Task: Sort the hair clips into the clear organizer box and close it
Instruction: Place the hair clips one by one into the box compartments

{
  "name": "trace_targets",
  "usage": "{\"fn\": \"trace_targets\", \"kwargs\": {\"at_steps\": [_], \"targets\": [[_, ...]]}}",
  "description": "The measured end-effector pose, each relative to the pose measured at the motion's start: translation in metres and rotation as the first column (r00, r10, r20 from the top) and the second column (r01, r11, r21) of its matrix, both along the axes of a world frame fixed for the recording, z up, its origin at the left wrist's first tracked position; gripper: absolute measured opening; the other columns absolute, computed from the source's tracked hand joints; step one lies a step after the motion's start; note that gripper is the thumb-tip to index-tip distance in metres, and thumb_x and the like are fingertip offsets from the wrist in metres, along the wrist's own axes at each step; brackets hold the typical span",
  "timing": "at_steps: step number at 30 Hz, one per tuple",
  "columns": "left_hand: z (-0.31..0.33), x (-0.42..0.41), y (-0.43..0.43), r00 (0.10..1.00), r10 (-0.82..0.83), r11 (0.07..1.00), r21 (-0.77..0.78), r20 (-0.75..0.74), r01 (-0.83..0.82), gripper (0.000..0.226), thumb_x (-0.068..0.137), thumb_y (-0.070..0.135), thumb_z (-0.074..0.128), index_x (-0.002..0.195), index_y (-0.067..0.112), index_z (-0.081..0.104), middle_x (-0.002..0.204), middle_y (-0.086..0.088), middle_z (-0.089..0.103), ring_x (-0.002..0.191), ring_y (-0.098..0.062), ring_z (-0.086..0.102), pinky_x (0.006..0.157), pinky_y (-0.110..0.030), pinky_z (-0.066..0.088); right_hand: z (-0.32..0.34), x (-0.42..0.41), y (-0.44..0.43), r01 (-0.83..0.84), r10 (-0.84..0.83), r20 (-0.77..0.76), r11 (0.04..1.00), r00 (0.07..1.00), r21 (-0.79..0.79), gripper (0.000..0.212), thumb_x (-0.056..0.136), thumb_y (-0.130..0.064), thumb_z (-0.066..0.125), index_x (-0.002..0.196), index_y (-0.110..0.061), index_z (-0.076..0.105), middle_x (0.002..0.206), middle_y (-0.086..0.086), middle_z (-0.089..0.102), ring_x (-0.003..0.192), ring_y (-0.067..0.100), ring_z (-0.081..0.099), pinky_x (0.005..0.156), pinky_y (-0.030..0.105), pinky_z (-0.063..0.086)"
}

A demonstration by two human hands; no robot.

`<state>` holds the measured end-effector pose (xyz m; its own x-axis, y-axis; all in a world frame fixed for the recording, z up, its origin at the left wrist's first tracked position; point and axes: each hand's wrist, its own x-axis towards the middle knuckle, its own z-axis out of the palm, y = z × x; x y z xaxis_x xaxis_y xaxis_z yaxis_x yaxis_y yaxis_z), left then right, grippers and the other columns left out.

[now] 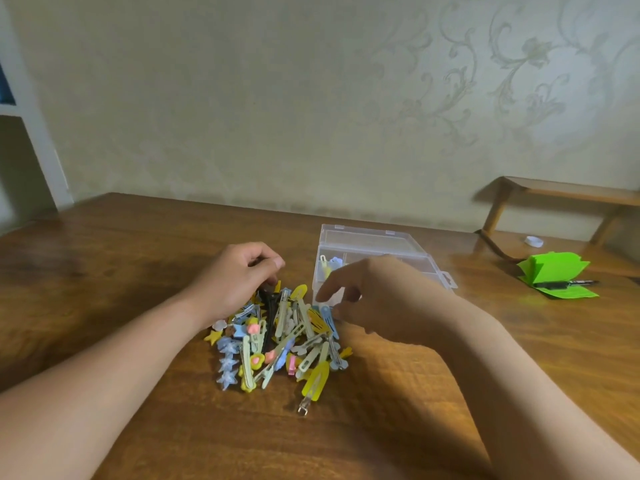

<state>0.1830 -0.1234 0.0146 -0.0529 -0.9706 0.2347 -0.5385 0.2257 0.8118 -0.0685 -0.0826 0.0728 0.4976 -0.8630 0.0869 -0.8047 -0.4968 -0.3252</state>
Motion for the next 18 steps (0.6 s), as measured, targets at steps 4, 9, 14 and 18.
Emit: {"fn": "trace_targets", "kwargs": {"at_steps": [4, 9, 14, 18], "targets": [[-0.0012, 0.0001, 0.001, 1.0, -0.012, 1.0, -0.004, -0.007, 0.012, 0.018, 0.106, 0.033, 0.061, 0.101, 0.027, 0.077, 0.089, 0.009, 0.077, 0.082, -0.004, 0.071, 0.089, -0.041, 0.056, -0.0037, 0.0054, 0.0031, -0.029, 0.026, -0.119, 0.999, 0.993, -0.026, 0.046, 0.097, -0.018, 0.066, 0.131, -0.049, 0.07, 0.107, -0.019, 0.072, 0.085, 0.001, 0.063, 0.078, 0.027, 0.06], [-0.0013, -0.0002, 0.0003, 1.0, -0.013, 1.0, -0.007, -0.004, 0.013, 0.017, 0.105, 0.031, 0.062, 0.102, 0.026, 0.077, 0.088, 0.01, 0.077, 0.081, -0.003, 0.07, 0.085, -0.037, 0.055, -0.0074, 0.0062, 0.0015, -0.031, 0.014, -0.236, 0.997, 0.972, -0.071, 0.044, 0.096, -0.021, 0.07, 0.133, -0.046, 0.068, 0.118, -0.012, 0.073, 0.102, 0.013, 0.066, 0.085, 0.036, 0.062], [-0.0014, 0.0003, 0.0005, 1.0, -0.018, 1.0, -0.01, -0.005, 0.017, 0.017, 0.105, 0.031, 0.062, 0.101, 0.026, 0.077, 0.089, 0.008, 0.077, 0.081, -0.005, 0.071, 0.085, -0.037, 0.056, -0.0053, 0.0034, 0.0011, -0.029, 0.003, -0.304, 0.996, 0.953, -0.082, 0.025, 0.096, -0.025, 0.071, 0.117, -0.037, 0.075, 0.108, -0.011, 0.072, 0.096, 0.014, 0.065, 0.076, 0.028, 0.056], [-0.0016, 0.001, -0.0001, 1.0, -0.024, 1.0, -0.009, 0.008, 0.024, 0.017, 0.105, 0.032, 0.061, 0.102, 0.028, 0.077, 0.089, 0.01, 0.077, 0.082, -0.004, 0.071, 0.088, -0.04, 0.057, -0.0029, 0.0025, 0.0025, -0.029, 0.009, -0.319, 0.998, 0.948, -0.059, 0.013, 0.097, -0.028, 0.07, 0.108, -0.031, 0.077, 0.103, -0.009, 0.072, 0.093, 0.013, 0.064, 0.067, 0.022, 0.046]]}}
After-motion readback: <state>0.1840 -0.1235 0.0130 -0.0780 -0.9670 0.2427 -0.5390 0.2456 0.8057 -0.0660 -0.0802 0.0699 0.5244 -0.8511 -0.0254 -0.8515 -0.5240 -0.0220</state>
